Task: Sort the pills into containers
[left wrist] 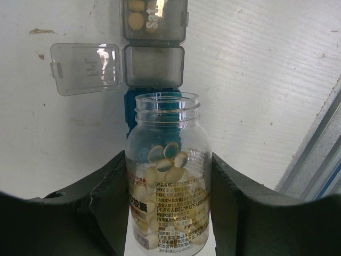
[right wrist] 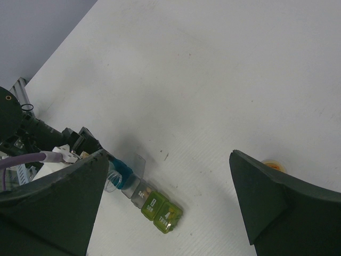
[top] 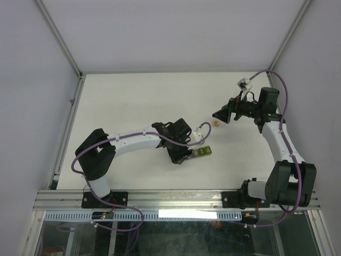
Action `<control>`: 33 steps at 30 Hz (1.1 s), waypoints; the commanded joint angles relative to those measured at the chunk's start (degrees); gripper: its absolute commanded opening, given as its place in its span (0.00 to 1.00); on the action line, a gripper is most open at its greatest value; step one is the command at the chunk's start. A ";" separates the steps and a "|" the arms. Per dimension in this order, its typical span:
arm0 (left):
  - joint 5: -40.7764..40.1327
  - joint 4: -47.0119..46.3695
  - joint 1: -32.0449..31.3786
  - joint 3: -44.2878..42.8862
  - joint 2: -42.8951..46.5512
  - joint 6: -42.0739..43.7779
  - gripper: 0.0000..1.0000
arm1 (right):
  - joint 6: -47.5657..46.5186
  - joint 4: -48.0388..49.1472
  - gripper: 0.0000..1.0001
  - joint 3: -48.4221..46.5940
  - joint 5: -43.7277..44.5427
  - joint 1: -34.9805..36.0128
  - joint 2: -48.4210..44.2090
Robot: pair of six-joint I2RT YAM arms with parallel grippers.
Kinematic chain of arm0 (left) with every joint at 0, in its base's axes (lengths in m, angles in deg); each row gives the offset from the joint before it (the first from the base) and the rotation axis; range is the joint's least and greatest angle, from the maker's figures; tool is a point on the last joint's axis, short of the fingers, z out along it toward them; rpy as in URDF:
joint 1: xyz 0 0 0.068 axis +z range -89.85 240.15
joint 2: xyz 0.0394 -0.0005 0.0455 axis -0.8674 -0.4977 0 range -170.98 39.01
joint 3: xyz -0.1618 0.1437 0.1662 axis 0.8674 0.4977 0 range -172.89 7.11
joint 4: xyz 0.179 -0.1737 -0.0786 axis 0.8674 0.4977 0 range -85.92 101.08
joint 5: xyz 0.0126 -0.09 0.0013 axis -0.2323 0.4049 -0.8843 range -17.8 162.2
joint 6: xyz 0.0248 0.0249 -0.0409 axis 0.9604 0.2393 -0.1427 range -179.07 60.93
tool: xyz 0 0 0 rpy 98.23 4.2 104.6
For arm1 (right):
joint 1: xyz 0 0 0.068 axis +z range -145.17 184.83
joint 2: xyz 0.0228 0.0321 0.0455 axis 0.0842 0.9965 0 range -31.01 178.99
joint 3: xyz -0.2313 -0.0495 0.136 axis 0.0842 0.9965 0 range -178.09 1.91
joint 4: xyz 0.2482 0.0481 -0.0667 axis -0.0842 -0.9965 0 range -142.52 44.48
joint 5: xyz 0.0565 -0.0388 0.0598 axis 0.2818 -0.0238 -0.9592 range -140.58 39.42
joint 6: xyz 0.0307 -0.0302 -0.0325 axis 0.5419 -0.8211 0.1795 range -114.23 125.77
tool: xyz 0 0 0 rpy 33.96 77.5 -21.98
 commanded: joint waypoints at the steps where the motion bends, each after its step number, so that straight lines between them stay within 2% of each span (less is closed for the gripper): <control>1: -1.11 0.94 0.46 -3.39 -0.05 0.57 0.00 | -0.88 0.93 0.99 -3.14 -0.90 -0.27 -0.33; 33: -1.25 3.76 0.46 -6.28 -2.37 0.23 0.00 | -1.06 0.53 0.99 -3.32 -1.16 -0.29 -0.27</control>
